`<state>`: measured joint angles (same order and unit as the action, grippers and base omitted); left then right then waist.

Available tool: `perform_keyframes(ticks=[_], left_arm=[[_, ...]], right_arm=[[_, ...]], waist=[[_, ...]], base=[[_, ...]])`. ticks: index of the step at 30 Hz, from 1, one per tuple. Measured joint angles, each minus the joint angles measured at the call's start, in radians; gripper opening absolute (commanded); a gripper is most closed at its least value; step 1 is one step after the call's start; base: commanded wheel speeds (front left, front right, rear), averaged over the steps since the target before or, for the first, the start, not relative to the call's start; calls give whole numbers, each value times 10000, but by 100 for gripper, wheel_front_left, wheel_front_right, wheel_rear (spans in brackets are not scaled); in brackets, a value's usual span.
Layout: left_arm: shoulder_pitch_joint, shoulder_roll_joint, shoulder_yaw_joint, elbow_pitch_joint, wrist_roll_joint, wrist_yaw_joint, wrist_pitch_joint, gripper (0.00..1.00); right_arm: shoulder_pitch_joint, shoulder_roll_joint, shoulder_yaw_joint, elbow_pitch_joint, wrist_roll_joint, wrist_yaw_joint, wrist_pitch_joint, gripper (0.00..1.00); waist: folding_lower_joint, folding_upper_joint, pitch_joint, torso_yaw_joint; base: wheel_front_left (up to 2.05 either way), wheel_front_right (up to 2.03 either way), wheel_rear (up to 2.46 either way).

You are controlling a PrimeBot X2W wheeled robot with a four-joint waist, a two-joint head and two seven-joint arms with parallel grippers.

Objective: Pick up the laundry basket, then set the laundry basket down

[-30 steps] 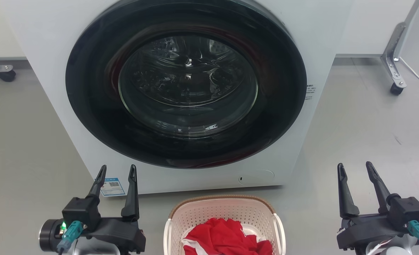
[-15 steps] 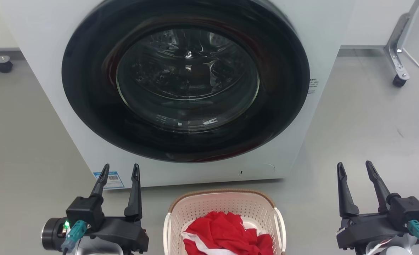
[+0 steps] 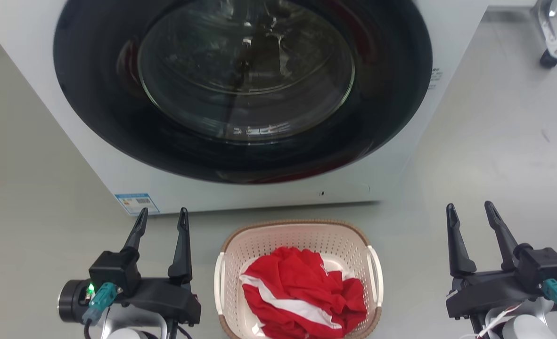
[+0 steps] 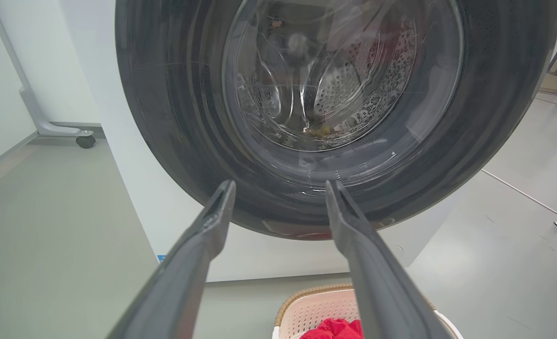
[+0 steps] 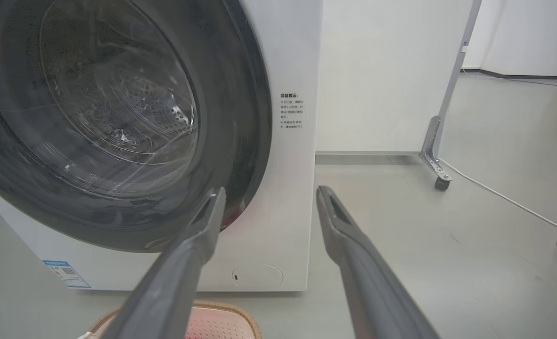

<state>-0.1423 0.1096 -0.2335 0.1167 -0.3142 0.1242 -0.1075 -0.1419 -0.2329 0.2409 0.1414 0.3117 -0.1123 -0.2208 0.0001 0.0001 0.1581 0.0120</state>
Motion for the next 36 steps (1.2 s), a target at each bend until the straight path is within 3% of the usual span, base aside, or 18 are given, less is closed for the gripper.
perform_keyframes(ticks=[21,36], left_arm=[[-1785,-286,-46,945,-98,-17,228,100],[-4061,-416,-125,2974,-606,-570,1127,100]], right_arm=[[-1703,105,215,725,79,247,543,100],[-3784,351,562,2357,144,698,1254,100]], waist=[[2,0,2794,-71],[2,1,4699,-106]], base=[[0,0,0],[0,0,0]])
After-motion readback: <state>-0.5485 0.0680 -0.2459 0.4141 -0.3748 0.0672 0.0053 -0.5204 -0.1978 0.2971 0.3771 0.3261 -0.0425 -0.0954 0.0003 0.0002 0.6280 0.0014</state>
